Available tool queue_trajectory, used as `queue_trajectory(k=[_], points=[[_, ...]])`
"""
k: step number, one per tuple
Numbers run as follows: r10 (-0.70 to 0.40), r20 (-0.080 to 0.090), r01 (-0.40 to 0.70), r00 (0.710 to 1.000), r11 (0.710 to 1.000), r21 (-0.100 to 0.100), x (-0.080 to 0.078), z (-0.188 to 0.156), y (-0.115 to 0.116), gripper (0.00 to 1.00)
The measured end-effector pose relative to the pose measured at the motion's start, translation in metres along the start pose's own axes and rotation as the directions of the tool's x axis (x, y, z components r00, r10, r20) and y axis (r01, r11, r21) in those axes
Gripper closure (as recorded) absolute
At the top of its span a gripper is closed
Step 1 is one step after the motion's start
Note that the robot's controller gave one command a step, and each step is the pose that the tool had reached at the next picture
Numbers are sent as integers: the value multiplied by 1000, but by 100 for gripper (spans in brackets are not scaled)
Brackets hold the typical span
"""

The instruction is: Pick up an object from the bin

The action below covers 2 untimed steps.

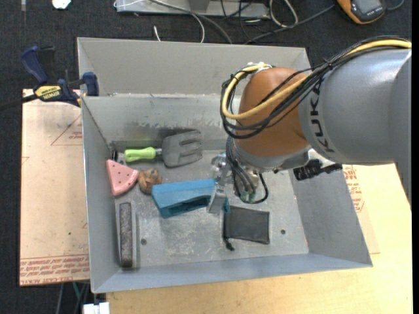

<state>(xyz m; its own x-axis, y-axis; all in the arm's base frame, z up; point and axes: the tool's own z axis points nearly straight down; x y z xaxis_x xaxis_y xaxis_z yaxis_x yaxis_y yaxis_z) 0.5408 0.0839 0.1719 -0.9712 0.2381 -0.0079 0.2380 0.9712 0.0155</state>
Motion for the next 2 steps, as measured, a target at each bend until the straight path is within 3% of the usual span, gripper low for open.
queue_trajectory(k=[1,2], points=[[0,2,0,1000,1000,1,-13,65,-3,100],[33,2,-33,999,999,0,-20,-107,-6,100]])
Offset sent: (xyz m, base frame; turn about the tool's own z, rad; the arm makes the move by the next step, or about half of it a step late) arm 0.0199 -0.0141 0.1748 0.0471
